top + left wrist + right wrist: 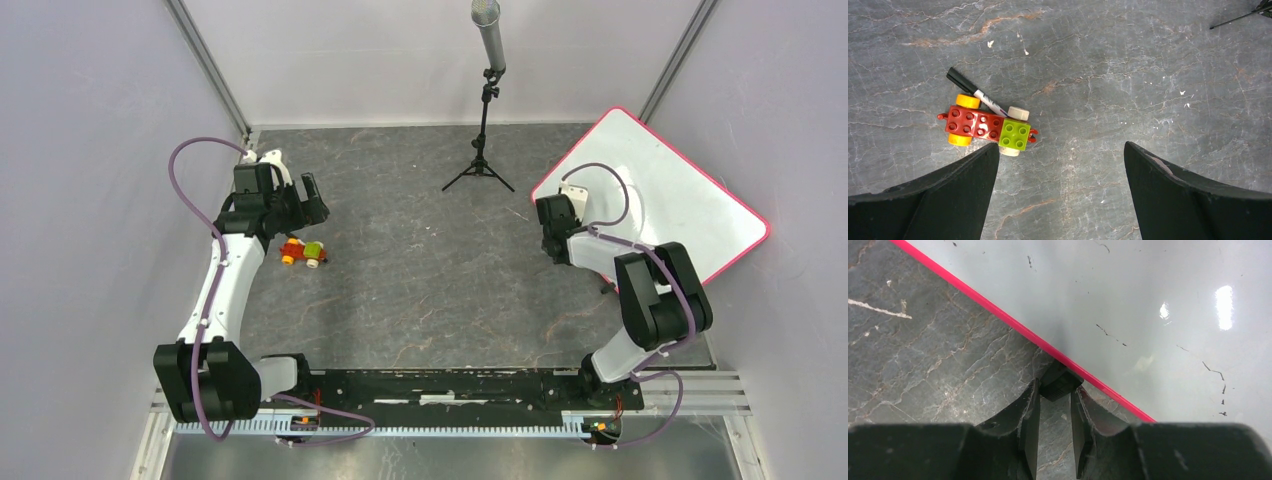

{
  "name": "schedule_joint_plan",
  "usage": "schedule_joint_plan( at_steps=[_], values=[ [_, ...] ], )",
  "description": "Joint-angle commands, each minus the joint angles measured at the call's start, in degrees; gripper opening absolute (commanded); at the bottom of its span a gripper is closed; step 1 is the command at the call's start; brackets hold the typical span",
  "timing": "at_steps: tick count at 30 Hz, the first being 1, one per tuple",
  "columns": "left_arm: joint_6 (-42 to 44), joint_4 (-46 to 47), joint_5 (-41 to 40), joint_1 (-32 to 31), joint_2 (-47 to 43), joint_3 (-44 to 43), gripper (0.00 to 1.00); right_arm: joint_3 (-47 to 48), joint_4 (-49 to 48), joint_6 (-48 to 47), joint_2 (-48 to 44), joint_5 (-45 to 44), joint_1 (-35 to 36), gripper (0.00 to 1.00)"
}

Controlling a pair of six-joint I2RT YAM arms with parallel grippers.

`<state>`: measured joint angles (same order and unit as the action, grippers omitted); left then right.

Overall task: Write a sentence on the whiteboard
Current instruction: Move the whiteboard to the center of the board.

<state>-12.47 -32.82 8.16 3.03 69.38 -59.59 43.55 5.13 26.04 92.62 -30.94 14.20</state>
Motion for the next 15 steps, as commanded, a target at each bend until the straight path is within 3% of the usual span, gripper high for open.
schedule_joint_plan(
  at_steps=[1, 3, 7, 15],
  values=[
    [-3.6, 2.1, 1.5, -0.1, -1.6, 0.2, 1.00, -2.3, 5.0, -4.8, -1.1, -1.6, 0.2, 0.23],
    [-3.6, 2.1, 1.4, -0.2, -1.7, 0.2, 1.00, -1.8, 5.7, -4.2, -1.0, -2.2, 0.2, 0.32],
    [-3.8, 2.1, 1.5, -0.2, -1.8, 0.3, 1.00, 0.0, 5.5, -2.5, -0.7, -2.7, 0.2, 0.42],
    [-3.5, 2.2, 1.8, -0.2, -1.9, 0.4, 1.00, 4.5, 5.6, 2.4, 4.0, -3.4, 0.1, 0.42]
  ],
)
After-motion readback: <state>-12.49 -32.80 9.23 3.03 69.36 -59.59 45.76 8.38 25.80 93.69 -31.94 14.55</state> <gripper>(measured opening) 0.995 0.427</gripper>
